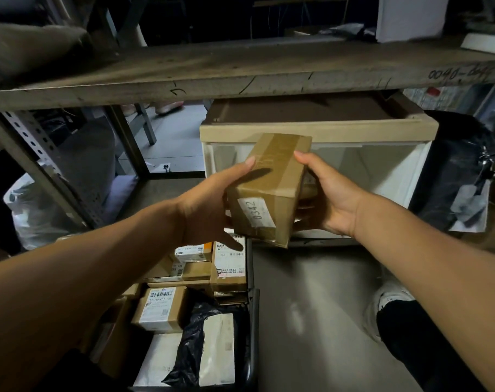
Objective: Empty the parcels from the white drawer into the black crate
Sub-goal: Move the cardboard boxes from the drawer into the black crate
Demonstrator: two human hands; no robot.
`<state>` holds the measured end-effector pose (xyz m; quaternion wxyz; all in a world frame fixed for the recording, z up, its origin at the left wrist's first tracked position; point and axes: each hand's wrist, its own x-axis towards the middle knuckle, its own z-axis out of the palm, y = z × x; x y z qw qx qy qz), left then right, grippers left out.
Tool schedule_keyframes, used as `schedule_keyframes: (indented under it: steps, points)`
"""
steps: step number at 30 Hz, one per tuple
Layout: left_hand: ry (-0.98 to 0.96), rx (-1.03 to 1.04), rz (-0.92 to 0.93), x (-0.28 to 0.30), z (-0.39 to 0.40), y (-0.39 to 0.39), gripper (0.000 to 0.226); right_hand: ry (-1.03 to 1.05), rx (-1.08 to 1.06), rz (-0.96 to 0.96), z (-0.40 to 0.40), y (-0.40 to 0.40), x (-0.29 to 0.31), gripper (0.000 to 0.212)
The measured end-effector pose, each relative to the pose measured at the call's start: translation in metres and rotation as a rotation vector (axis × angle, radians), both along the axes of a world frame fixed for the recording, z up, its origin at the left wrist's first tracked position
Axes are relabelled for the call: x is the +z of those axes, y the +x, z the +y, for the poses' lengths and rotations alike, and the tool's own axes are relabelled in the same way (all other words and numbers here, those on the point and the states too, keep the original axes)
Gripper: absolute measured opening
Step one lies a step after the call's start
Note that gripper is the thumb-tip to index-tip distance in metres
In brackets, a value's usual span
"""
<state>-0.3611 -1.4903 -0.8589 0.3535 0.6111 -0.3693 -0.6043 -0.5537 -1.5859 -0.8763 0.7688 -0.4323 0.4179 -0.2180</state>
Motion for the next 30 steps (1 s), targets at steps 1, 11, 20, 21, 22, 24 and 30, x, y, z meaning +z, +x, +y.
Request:
schedule_keyframes:
  steps: [1, 11, 20, 21, 22, 24, 30]
  points:
    - [0.008, -0.028, -0.004, 0.0, 0.001, 0.001, 0.064, 0.006, -0.023, -0.009, -0.001, 0.0, 0.0, 0.087]
    - [-0.041, 0.132, -0.02, 0.001, 0.0, 0.023, 0.06, -0.071, -0.176, 0.009, -0.002, -0.009, 0.007, 0.049]
    - [-0.109, 0.295, 0.02, -0.002, 0.001, 0.022, 0.074, -0.07, -0.243, 0.085, -0.005, -0.01, 0.001, 0.05]
    - [-0.12, 0.288, 0.018, -0.002, 0.003, 0.022, 0.072, -0.078, -0.245, 0.096, -0.005, -0.01, 0.0, 0.047]
    - [-0.127, 0.284, 0.016, -0.002, 0.004, 0.021, 0.071, -0.085, -0.246, 0.109, -0.005, -0.01, 0.0, 0.044]
    - [-0.14, 0.279, 0.009, -0.002, 0.006, 0.021, 0.069, -0.098, -0.251, 0.128, -0.006, -0.012, 0.001, 0.036]
    - [-0.2, 0.295, -0.026, 0.005, 0.013, 0.02, 0.051, -0.145, -0.239, 0.177, -0.005, -0.014, 0.002, 0.027]
